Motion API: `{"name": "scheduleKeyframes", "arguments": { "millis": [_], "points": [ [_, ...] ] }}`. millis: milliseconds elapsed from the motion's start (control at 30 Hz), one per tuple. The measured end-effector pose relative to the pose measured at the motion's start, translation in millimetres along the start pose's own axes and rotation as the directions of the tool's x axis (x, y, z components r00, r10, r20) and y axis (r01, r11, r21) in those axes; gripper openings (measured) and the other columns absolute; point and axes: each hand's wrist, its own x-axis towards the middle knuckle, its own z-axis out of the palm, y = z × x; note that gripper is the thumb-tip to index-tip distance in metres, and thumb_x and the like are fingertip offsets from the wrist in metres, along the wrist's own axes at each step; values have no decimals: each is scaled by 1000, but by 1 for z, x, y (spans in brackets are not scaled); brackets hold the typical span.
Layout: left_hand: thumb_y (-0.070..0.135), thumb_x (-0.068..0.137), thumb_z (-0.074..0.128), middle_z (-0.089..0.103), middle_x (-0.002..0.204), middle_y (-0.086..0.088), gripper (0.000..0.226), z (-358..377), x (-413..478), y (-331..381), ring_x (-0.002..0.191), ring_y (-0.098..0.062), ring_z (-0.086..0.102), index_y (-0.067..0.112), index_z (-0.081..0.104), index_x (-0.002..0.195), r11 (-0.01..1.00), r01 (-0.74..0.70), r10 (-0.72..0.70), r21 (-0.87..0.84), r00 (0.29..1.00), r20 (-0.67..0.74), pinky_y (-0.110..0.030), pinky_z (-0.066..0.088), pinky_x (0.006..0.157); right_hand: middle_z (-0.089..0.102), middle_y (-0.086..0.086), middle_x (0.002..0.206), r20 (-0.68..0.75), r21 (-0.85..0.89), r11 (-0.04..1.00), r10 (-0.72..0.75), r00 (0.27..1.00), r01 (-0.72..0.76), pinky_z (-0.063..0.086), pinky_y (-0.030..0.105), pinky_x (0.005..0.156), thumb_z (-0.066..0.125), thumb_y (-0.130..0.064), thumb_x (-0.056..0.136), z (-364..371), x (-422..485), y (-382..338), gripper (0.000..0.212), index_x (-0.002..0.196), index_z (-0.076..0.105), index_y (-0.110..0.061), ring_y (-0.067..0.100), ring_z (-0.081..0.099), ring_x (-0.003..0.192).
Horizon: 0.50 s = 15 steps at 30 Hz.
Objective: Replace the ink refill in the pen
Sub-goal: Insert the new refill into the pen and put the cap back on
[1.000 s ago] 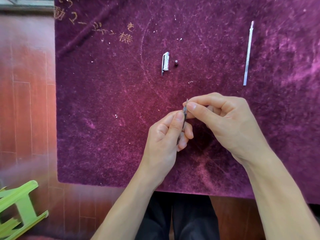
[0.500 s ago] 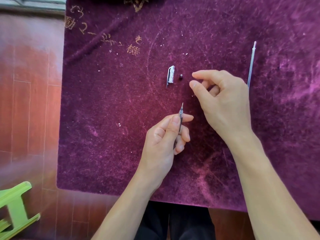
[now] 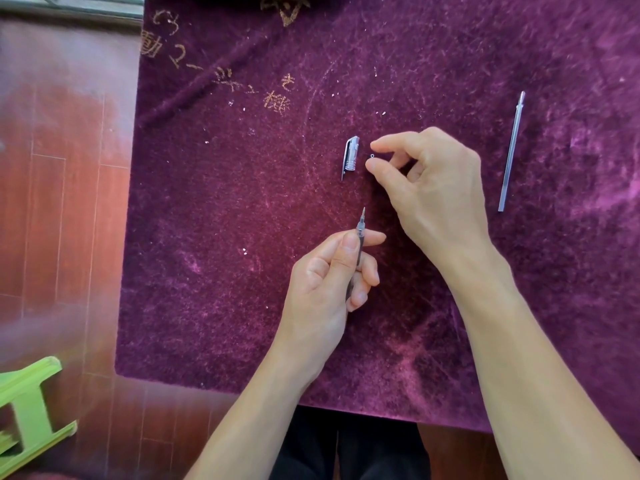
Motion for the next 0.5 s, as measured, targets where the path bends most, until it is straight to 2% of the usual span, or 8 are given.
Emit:
{"name": "scheduleKeyframes", "arguments": {
  "millis": [167,267,333,367,433,500],
  "points": [
    [35,105,45,61,72,-1,33,1,-1,-1,53,-6,47,20,75,108,1000,0,0,-1,1000,0,-21,39,53,70,-4,91,8,-15,1000,3,1000,-3,48,23,72,76,-29,97,0,1,0,15,110,82,-26,-7,46,63],
    [36,105,46,61,72,0,33,2,-2,-2,53,-4,48,20,75,109,1000,-6,6,-1,1000,7,-21,40,53,70,-7,89,14,11,999,30,999,-30,45,16,69,76,-30,96,-4,-3,0,11,106,82,-28,-4,49,60],
    [36,105,46,62,72,0,33,2,-3,-2,53,-4,48,19,74,109,1000,-9,9,0,1000,14,-21,40,53,73,-12,84,8,106,992,73,997,-73,45,10,66,77,-30,95,-9,-10,1,7,100,81,-29,-2,55,56],
    [36,106,46,62,72,0,33,3,-3,-2,53,-5,48,19,74,109,1000,-10,10,0,1000,18,-21,40,53,75,-14,81,25,215,969,115,993,-118,47,11,64,77,-29,95,-13,-15,3,5,97,81,-28,-2,58,57],
    [35,106,45,61,72,-1,34,4,-4,-2,53,-5,47,18,74,109,1000,-12,12,4,1000,23,-21,39,53,80,-13,83,144,486,836,210,967,-254,48,14,58,76,-25,96,-21,-27,6,6,96,82,-23,-2,62,61],
    [34,106,45,61,72,-1,35,6,-6,-3,53,-5,47,15,74,111,1000,-15,14,13,1000,26,-22,39,52,85,-2,96,312,645,652,251,916,-399,46,15,56,74,-23,98,-29,-38,10,8,97,82,-22,4,63,62]
  ]
}}
